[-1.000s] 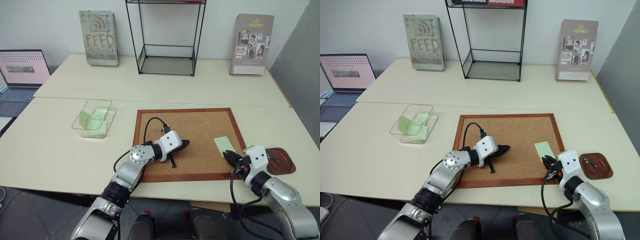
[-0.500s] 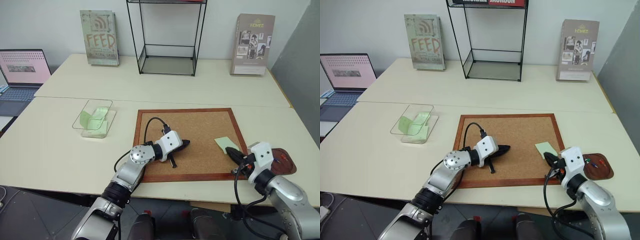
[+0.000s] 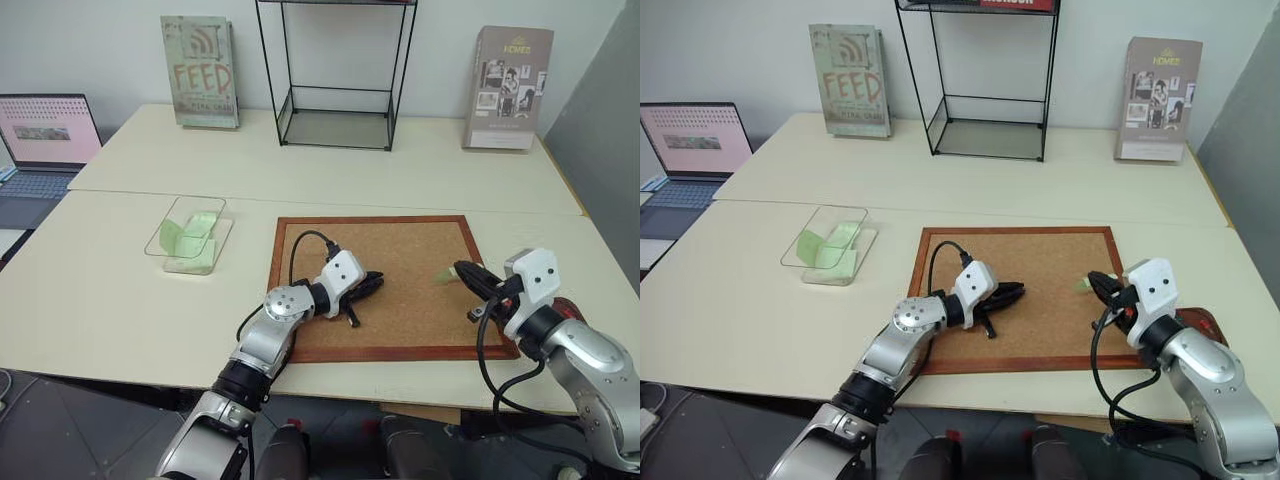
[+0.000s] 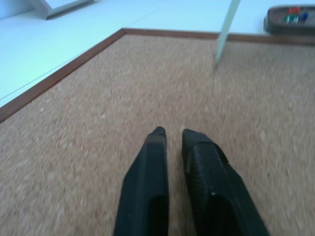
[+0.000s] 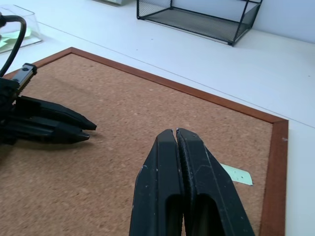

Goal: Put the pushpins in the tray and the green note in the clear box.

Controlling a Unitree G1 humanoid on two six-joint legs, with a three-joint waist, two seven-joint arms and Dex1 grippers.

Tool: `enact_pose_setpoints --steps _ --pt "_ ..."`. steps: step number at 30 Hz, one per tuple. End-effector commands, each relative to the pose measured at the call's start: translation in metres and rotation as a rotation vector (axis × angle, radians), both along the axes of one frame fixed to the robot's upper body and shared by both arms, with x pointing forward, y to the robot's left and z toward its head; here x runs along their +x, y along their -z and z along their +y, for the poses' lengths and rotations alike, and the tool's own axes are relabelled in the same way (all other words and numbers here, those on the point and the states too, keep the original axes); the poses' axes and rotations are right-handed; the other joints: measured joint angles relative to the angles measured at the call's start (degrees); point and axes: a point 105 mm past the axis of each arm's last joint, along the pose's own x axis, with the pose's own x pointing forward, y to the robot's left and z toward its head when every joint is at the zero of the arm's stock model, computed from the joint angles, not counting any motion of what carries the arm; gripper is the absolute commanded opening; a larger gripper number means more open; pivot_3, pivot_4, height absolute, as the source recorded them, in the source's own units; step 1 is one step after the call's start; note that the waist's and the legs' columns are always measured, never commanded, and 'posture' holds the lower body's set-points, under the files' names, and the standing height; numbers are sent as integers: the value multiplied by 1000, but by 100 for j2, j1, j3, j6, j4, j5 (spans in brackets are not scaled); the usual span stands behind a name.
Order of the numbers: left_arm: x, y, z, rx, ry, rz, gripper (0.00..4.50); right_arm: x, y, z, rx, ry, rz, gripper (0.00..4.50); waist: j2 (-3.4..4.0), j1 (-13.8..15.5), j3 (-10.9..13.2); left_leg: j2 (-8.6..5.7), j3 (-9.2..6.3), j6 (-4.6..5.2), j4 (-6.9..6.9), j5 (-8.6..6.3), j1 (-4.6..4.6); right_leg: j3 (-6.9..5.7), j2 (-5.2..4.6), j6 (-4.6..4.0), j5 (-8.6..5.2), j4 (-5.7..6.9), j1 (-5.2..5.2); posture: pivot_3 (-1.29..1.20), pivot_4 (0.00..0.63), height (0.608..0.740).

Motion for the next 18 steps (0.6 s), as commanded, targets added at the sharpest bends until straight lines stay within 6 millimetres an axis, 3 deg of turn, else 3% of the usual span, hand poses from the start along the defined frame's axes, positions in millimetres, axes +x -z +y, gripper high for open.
enact_pose_setpoints --steps 1,11,18 --pt "-10 -40 -8 -117 145 14 1509 8 -22 -3 12 1 -44 0 -1 -10 3 -2 0 -1 -6 -1 0 1 0 11 6 0 -2 0 150 740" --pt "-6 -51 -24 -70 216 -56 3291 14 -38 10 47 -89 -15 0 -5 -5 7 -4 -6 -2 -35 -2 -2 -3 1 10 6 -2 -12 0 150 740" --pt "5 -54 -40 -89 186 -84 3291 9 -45 26 45 -182 3 0 -11 5 10 -6 -8 -2 -33 -2 -2 -4 1 11 6 -1 -11 0 150 740"
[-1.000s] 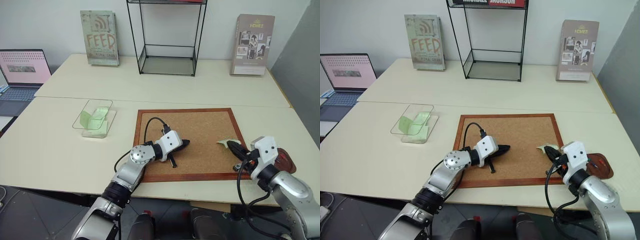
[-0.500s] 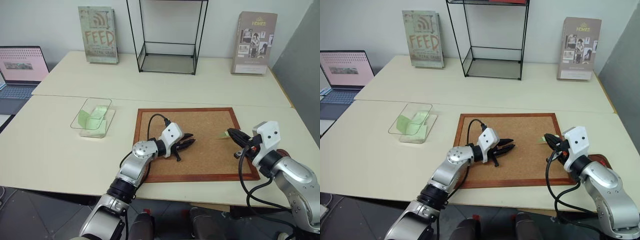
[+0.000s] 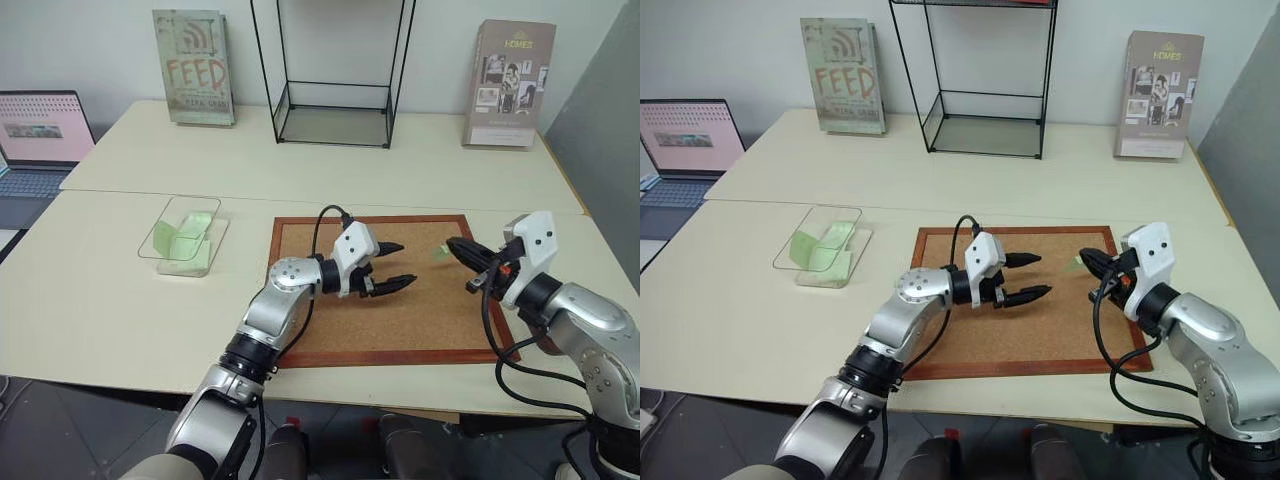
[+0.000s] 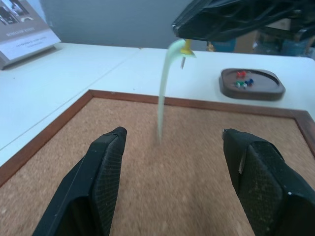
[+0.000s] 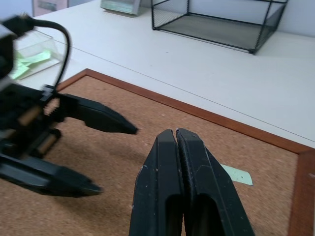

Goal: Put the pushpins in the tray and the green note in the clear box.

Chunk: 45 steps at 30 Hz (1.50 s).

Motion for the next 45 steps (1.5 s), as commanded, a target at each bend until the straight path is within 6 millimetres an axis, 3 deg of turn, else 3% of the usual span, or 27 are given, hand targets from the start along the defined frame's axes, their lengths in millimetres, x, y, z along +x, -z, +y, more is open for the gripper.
enact_pose_setpoints --steps 1,8,11,27,45 --pt "4 -12 -10 -9 8 -70 3291 -8 -16 14 -10 -76 -48 0 0 -7 0 0 0 0 0 0 0 0 0 0 0 0 0 0 150 740" --pt "5 -11 -19 -13 44 -67 3291 -13 -21 23 14 -107 -49 0 -2 -6 1 0 -1 0 -1 0 0 0 1 0 0 0 0 0 150 740" --pt "5 -13 -21 -23 58 -66 2948 -16 -21 25 32 -114 -43 0 -2 -4 1 0 -1 0 -1 0 0 -1 1 0 0 1 0 0 150 740" --pt "5 -8 -18 -17 67 -46 14 -19 -19 34 69 -117 -31 0 -2 -4 1 0 -2 0 -1 0 1 0 1 0 0 4 0 0 150 740" --pt "-13 11 -14 37 97 -24 14 -35 -34 27 107 -35 -83 0 -1 3 0 1 -3 0 0 0 1 -1 1 0 0 7 2 0 150 740"
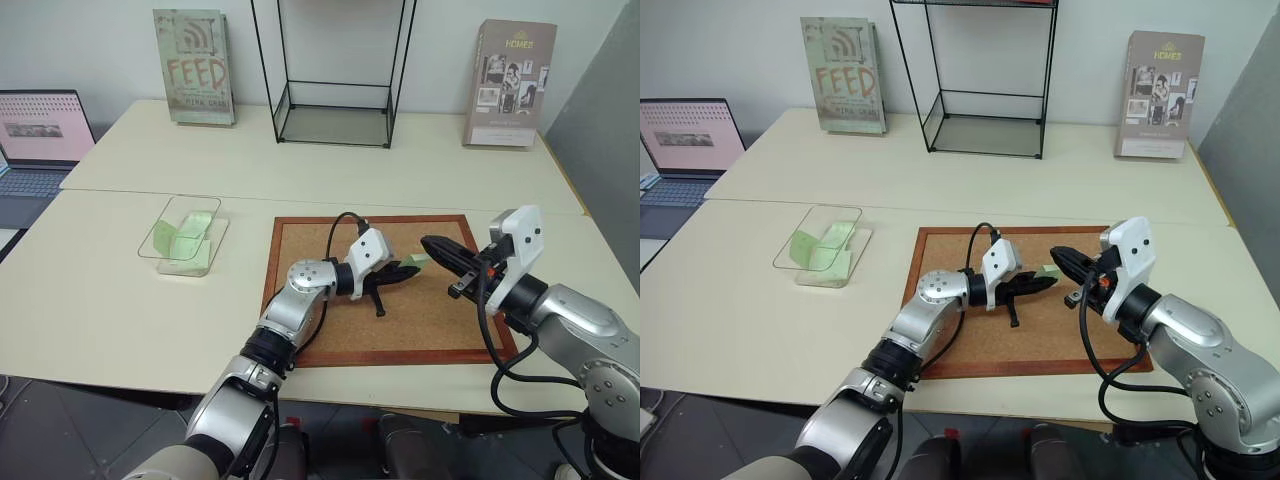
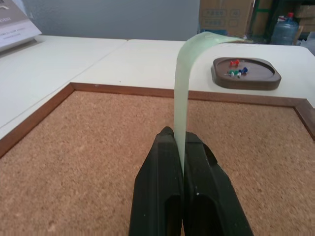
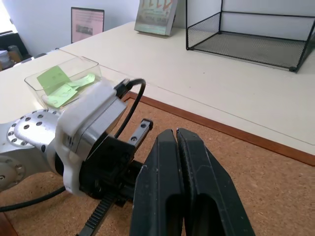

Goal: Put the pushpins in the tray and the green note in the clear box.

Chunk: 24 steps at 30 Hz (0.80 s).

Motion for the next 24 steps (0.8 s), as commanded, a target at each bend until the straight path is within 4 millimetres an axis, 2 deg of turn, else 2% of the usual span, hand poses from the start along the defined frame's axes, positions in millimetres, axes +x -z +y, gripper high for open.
enact_pose_setpoints --steps 1,5,9,11,15,20,24 --pt "-10 -8 -6 -6 40 -36 14 -13 -15 -6 5 36 -64 0 0 2 0 0 0 0 0 0 0 0 0 0 0 0 1 0 150 740" --pt "-17 -5 -4 6 45 -30 14 -27 -12 -32 -56 140 -49 0 4 16 -1 0 -1 0 1 0 1 0 0 0 0 0 2 0 150 740" --pt "-21 -6 -1 17 44 -38 14 -42 -1 -68 -167 292 -4 0 4 89 -3 0 -6 0 3 0 4 -4 0 -2 -1 0 10 0 150 740" --pt "-20 -10 0 18 32 -45 14 -50 11 -100 -312 421 46 0 6 103 -4 0 -5 0 10 0 4 -3 0 -1 -1 1 11 0 150 740" --pt "-21 -15 -1 22 24 -62 14 -61 27 -137 -563 543 101 0 4 106 -3 -1 -3 0 29 0 5 -1 -1 -4 -3 1 17 0 150 740" --pt "-22 -17 -4 21 23 -64 14 -64 51 -155 -766 512 173 0 -5 70 3 4 8 0 46 0 12 6 -1 -19 -12 -1 21 0 150 740" --pt "-23 -14 -5 27 17 -73 14 -58 68 -161 -825 479 190 0 -8 68 4 3 10 3 53 2 12 9 -2 -18 -12 -2 21 0 150 740"
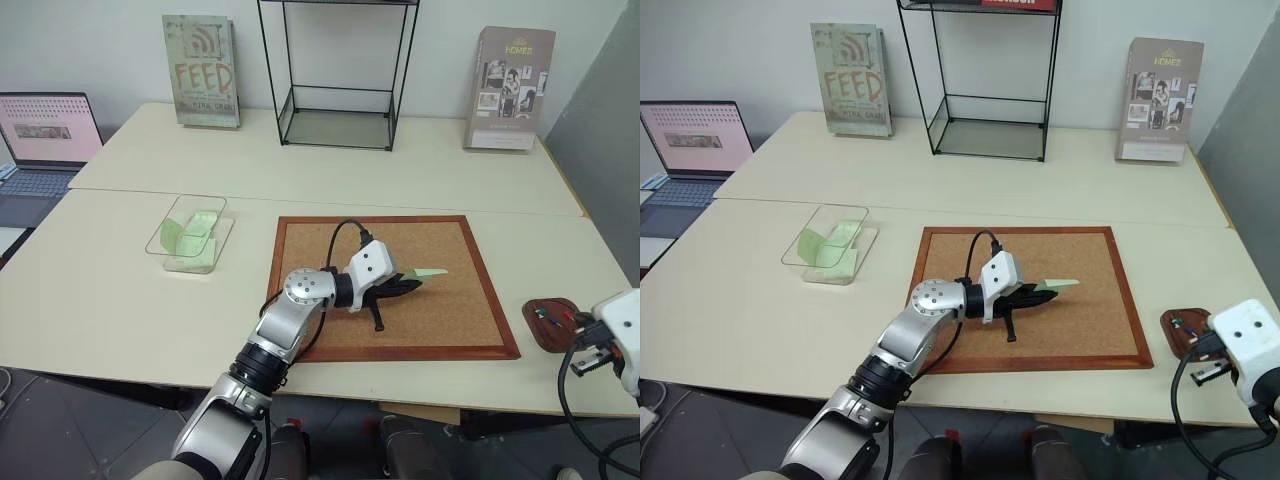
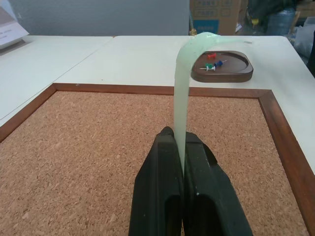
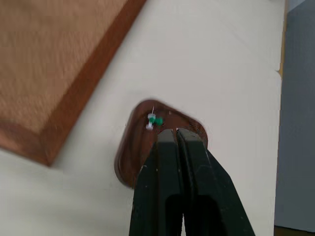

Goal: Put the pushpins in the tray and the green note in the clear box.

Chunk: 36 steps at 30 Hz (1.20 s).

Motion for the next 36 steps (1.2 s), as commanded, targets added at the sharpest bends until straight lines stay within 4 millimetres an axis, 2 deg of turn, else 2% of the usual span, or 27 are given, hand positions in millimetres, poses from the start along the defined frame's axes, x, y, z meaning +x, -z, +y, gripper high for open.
enact_pose_setpoints --steps 1,4,7,10,13,19,24,25,27,30,33,36 --pt "-5 -9 -6 -10 20 -57 14 9 6 -2 -54 -39 -11 0 -1 -3 0 0 1 0 0 0 -1 1 0 0 0 -2 0 0 150 740" --pt "-5 -9 -6 -9 14 -55 14 12 15 -4 -47 -41 4 0 1 -4 0 -1 2 0 -1 0 -2 3 0 2 1 -1 0 0 150 740" --pt "-4 -8 -3 -3 3 -63 14 20 21 -14 -45 -2 -5 0 1 5 0 -2 1 0 -6 0 -4 1 1 4 2 1 0 0 150 740" --pt "-4 -8 -1 -1 -6 -64 0 24 24 -19 -53 13 -5 560 2 17 -1 -6 0 -1 -9 -1 -8 3 -1 16 10 1 -1 0 150 740" --pt "-3 -8 0 0 -12 -66 0 27 28 -21 -57 20 0 1305 3 29 -2 -6 -1 -1 -9 -1 -8 3 -1 18 10 1 -1 0 150 740" --pt "-3 -7 2 1 -20 -65 0 30 25 -21 -47 29 -20 2599 4 23 -2 -6 -2 -1 -6 -1 -6 3 -1 12 7 3 -1 0 150 740" --pt "7 -16 5 -34 -89 -67 0 32 -10 -16 1 26 -160 3753 7 26 -4 -6 -1 -1 -4 -1 -6 4 -1 15 9 6 0 0 150 740" --pt "10 -19 6 -44 -111 -70 0 32 -16 -8 37 -7 -184 4004 6 26 -3 -6 -1 -1 -4 -1 -6 4 -1 16 9 5 0 0 150 740" --pt "18 -25 9 -67 -172 -66 0 35 -31 8 90 -80 -253 4004 6 17 -3 -5 -2 -1 -5 -1 -6 3 0 26 15 6 0 0 150 740" --pt "33 -37 19 -93 -296 -90 0 41 -57 45 207 -244 -360 4004 3 10 -2 -4 -4 -1 -3 -1 -5 2 2 36 21 6 0 0 150 740" --pt "55 -60 47 -134 -519 -154 0 48 -76 93 352 -455 -396 4004 0 -34 1 -4 -5 0 -2 0 -3 2 2 38 23 8 2 0 150 740" --pt "68 -74 84 -147 -717 -188 0 57 -77 125 436 -606 -332 4004 -5 -60 4 -4 -9 0 -2 0 0 0 3 39 24 10 5 0 150 740"
